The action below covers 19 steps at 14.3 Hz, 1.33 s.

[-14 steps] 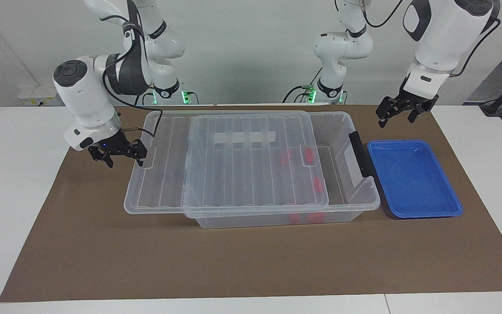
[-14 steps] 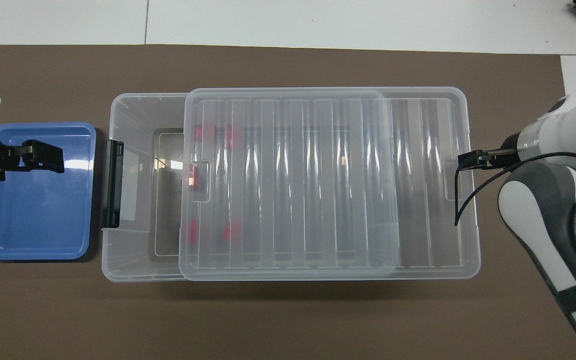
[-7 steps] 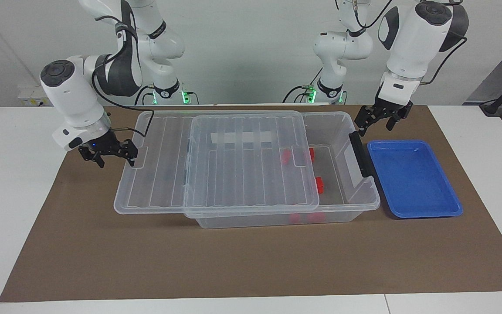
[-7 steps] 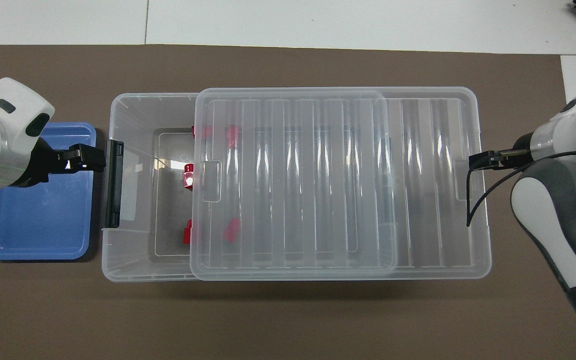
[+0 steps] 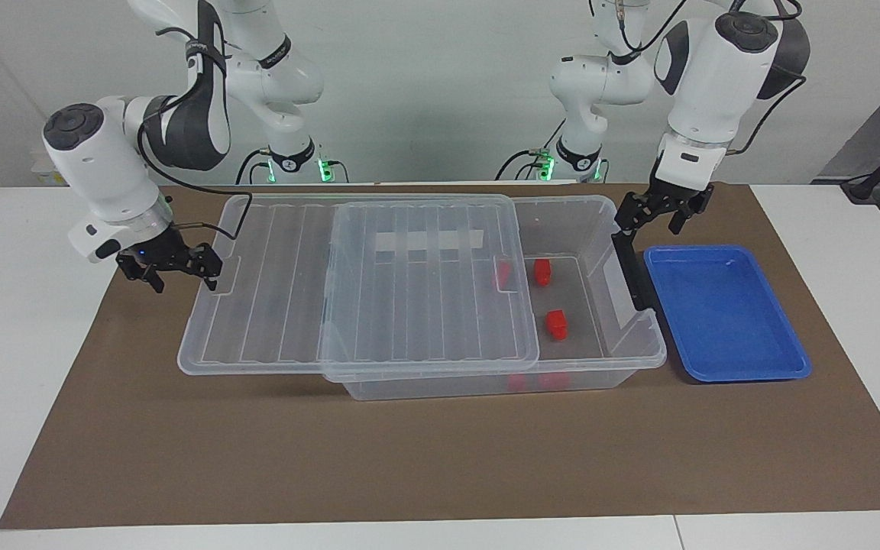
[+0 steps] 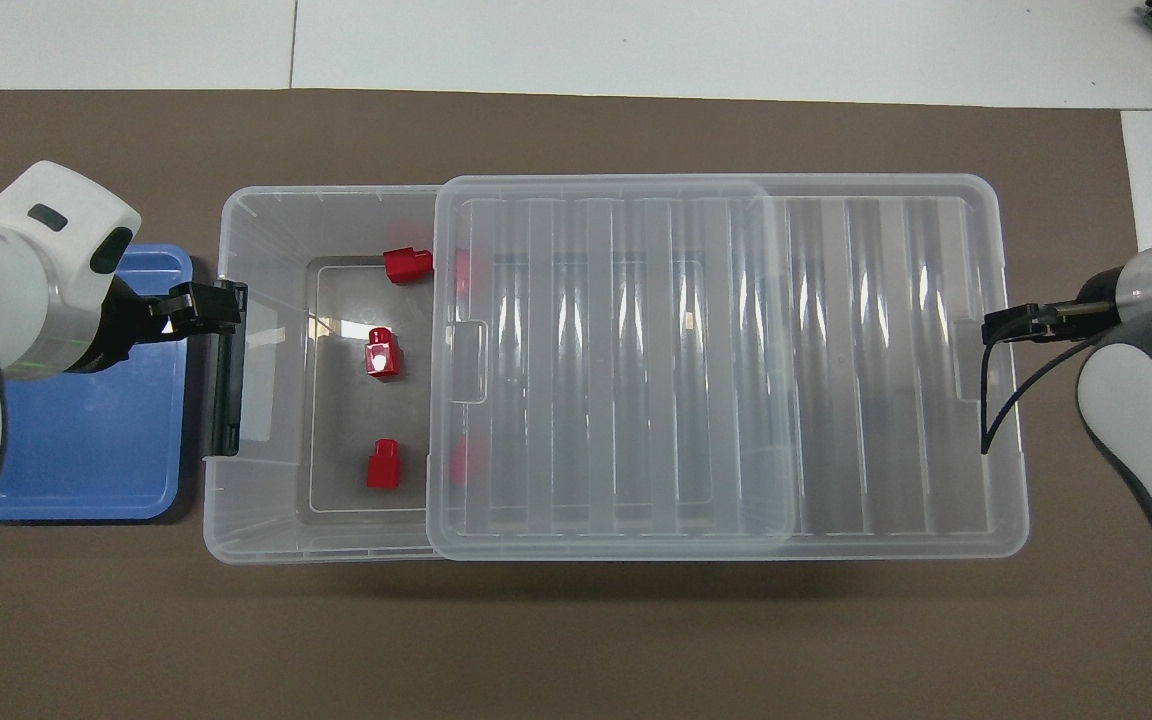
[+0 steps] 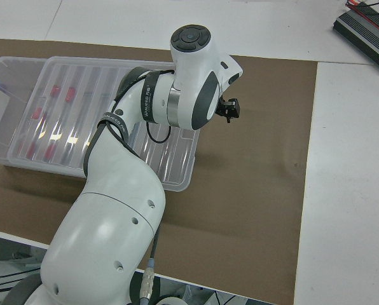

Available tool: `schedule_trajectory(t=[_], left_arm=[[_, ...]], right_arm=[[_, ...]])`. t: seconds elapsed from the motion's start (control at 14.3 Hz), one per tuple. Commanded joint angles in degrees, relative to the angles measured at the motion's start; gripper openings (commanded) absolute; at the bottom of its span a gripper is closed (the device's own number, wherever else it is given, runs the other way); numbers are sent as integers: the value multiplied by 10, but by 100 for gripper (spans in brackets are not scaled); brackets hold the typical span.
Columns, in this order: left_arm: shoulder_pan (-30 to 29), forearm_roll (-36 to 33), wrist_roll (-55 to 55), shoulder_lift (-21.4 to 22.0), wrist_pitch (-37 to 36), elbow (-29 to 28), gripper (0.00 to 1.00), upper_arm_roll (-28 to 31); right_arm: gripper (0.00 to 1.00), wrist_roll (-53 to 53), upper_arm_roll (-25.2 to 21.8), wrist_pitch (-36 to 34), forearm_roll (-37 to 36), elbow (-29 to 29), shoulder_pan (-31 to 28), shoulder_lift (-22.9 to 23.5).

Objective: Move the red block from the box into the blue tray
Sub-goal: 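Reach the left gripper into the open box toward a red block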

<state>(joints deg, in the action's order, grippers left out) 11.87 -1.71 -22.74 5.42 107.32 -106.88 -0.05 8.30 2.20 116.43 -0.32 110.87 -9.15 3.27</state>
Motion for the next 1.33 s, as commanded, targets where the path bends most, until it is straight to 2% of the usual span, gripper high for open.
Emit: schedule_trajectory(t=[0.0, 0.42, 0.7, 0.91, 1.12, 1.26], left_arm=[[23, 6, -28, 0, 24, -15, 100, 8], [63, 2, -98, -49, 81, -16, 100, 8], [69, 1, -99, -54, 114, -39, 100, 8], [85, -1, -113, -57, 149, -68, 100, 8], [100, -1, -209, -74, 189, -81, 100, 8], [100, -1, -206, -74, 212, -100, 100, 8]], right_arm=[[99, 43, 3, -11, 9, 7, -23, -10], [99, 52, 3, -11, 8, 6, -25, -10], [99, 49, 6, -13, 8, -1, -23, -11], [100, 43, 9, -41, 6, -23, -9, -13], [100, 27, 10, -80, -1, -55, -3, -22], [100, -2, 14, -116, -1, -81, 0, -28]])
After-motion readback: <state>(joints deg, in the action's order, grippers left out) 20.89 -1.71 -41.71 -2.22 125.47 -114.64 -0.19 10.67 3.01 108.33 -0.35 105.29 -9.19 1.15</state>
